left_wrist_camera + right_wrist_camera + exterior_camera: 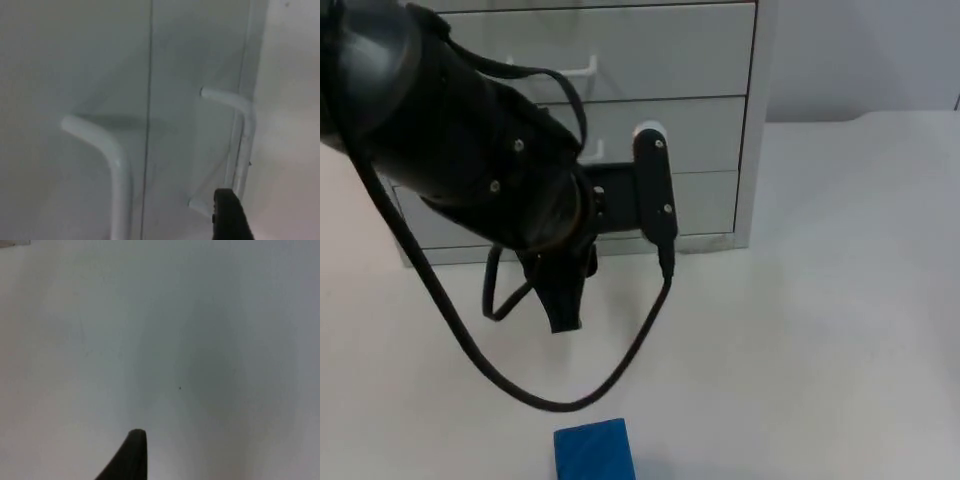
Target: Open the drawer with the left hand, place the block into the drawer with the right hand, then close the drawer with the left hand.
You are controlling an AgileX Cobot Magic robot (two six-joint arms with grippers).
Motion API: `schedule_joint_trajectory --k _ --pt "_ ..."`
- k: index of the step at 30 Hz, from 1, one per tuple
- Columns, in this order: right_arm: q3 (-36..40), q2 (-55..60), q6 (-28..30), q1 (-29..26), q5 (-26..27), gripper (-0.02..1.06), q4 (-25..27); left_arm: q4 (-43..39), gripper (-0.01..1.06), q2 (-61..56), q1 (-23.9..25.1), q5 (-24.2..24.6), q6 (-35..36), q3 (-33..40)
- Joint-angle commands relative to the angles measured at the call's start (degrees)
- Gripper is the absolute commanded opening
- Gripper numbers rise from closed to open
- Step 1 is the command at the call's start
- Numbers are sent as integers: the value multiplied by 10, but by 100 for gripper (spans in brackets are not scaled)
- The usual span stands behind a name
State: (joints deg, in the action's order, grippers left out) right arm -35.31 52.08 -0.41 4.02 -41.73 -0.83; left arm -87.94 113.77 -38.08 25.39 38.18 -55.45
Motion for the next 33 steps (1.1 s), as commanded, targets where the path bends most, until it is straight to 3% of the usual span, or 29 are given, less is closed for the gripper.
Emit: schedule_joint_trajectory --k 1,3,7,14,21,24,33 --pt "-3 0 -2 -3 9 105 -4 -11 46 2 12 -35 12 -2" --pt "-3 0 -2 -3 10 105 -4 -21 46 7 22 -57 12 -2" --pt "-3 0 -2 -3 10 105 -4 -57 45 24 28 -46 20 -3" --pt "-3 0 -2 -3 10 105 -4 -120 45 45 28 -9 130 -4" --pt "-3 0 -2 -3 10 105 -4 -120 41 45 28 28 131 -9" --pt "-3 0 -2 -3 10 105 -3 -120 41 50 33 -6 129 -10" --pt "-3 0 -2 -3 10 105 -3 -120 41 90 35 -8 126 -39"
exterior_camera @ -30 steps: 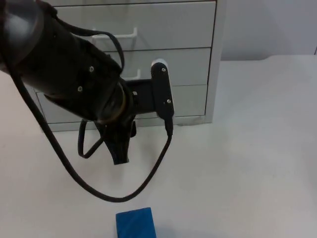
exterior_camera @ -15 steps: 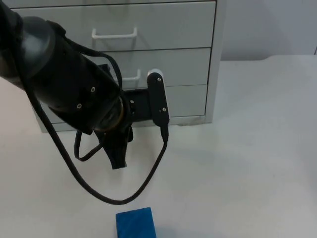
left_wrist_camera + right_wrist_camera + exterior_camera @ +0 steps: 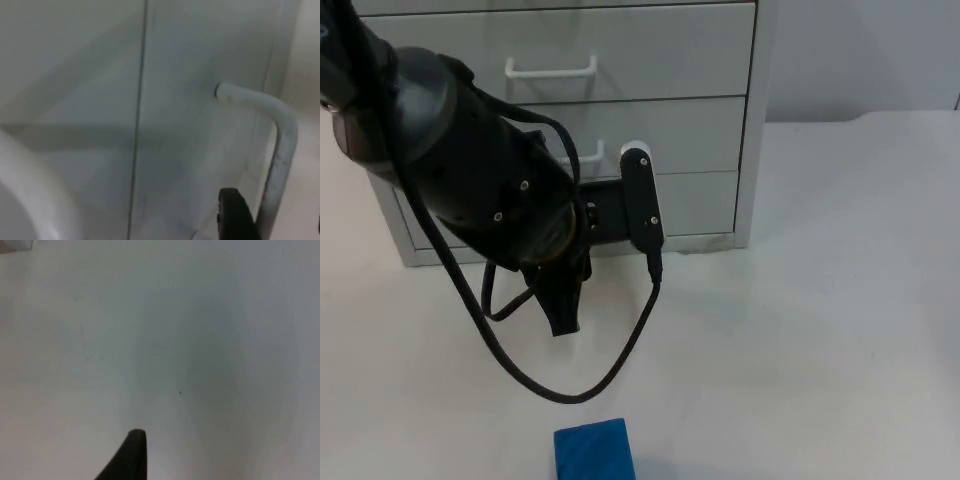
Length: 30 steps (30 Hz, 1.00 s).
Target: Open the drawer with the left hand, place the block into the drawer with the right hand, then close the drawer with the left hand.
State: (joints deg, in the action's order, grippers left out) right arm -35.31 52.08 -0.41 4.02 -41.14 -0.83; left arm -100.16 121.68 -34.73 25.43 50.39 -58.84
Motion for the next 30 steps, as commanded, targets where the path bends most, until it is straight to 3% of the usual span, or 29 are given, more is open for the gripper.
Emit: schedule_joint_trajectory --k 1,3,7,19,23,28,30 --pt "-3 0 -2 -3 4 105 -3 2 40 11 2 -8 4 -5" --pt "-3 0 -2 -3 4 105 -3 2 36 11 2 -7 4 -4" --pt "-3 0 -2 -3 5 105 -2 20 0 11 -9 0 -18 5" --pt "-3 0 -2 -3 5 105 0 49 0 -29 -103 -27 -52 111" --pt "-3 0 -2 -3 5 105 0 81 0 -48 -120 -59 -52 128" --pt "-3 0 -2 -3 5 105 4 159 0 -59 -128 -96 -89 136" --pt "-3 0 -2 -3 5 105 12 220 0 -59 -128 -109 -147 140"
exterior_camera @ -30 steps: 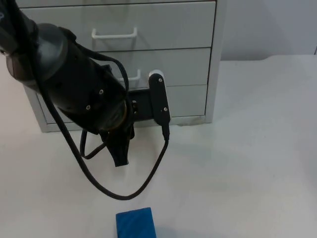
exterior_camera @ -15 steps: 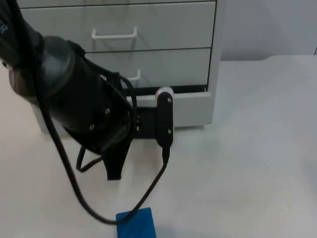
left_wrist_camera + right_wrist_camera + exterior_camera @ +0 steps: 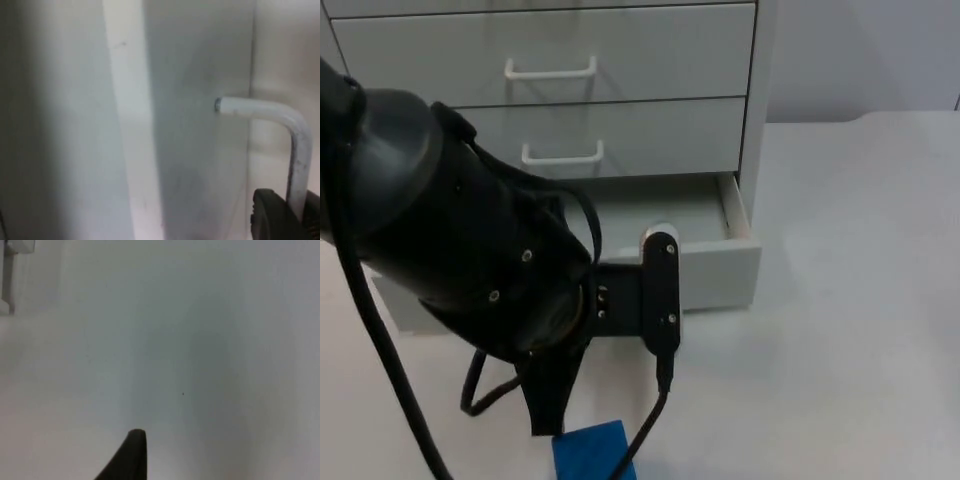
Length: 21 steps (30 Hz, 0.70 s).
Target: Open the drawer with the left hand, place the block into the drawer with the right hand, then close the drawer with the left hand.
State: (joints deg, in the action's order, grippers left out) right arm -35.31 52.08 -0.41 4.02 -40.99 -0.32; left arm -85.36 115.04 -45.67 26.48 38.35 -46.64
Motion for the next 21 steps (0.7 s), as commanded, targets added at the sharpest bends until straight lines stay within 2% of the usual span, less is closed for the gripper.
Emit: schedule_joint_trajectory --k 1,3,8,21 --pt "-3 0 -2 -3 4 105 6 86 0 7 -18 -122 -55 19" --pt "-3 0 -2 -3 4 105 6 122 0 7 -18 -118 -103 19" --pt "-3 0 -2 -3 4 105 6 173 0 7 -18 -105 -171 18" --pt "-3 0 -2 -3 4 105 13 179 0 -19 -16 -73 -190 17"
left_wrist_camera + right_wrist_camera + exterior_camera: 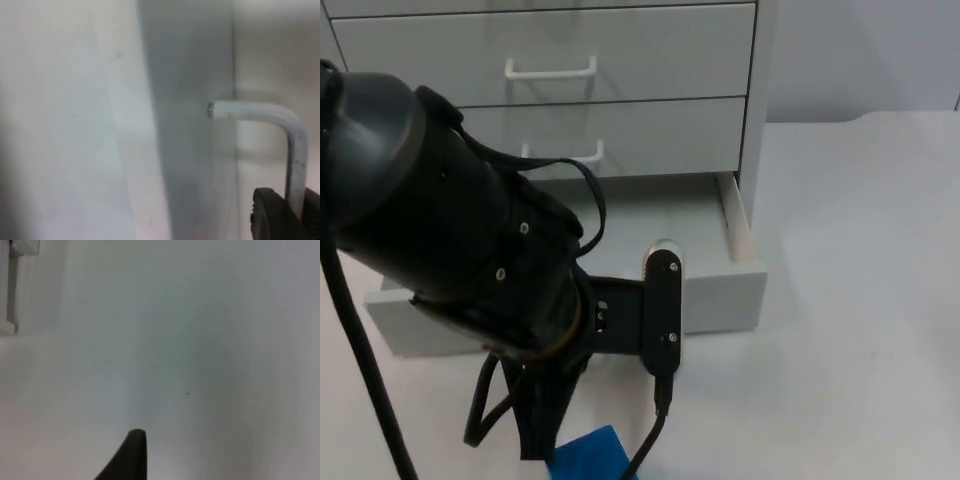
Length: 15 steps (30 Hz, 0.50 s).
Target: Open the drawer with the left hand, place the block into the drawer with the right hand, then close the drawer with the left hand.
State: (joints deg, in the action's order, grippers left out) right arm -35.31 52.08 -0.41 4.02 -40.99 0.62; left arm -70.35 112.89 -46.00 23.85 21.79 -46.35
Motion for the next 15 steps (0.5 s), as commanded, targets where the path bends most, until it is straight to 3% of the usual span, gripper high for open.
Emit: schedule_joint_trajectory --k 1,4,9,15 --pt "-3 0 -2 -3 4 105 4 42 0 -3 -13 -47 -36 14" --pt "-3 0 -2 -3 4 105 4 85 0 -9 -13 -53 -67 14" --pt "-3 0 -2 -3 4 105 4 205 0 -9 -13 -52 -192 14" --pt "-3 0 -2 -3 4 105 7 237 0 -9 -13 -53 -222 14"
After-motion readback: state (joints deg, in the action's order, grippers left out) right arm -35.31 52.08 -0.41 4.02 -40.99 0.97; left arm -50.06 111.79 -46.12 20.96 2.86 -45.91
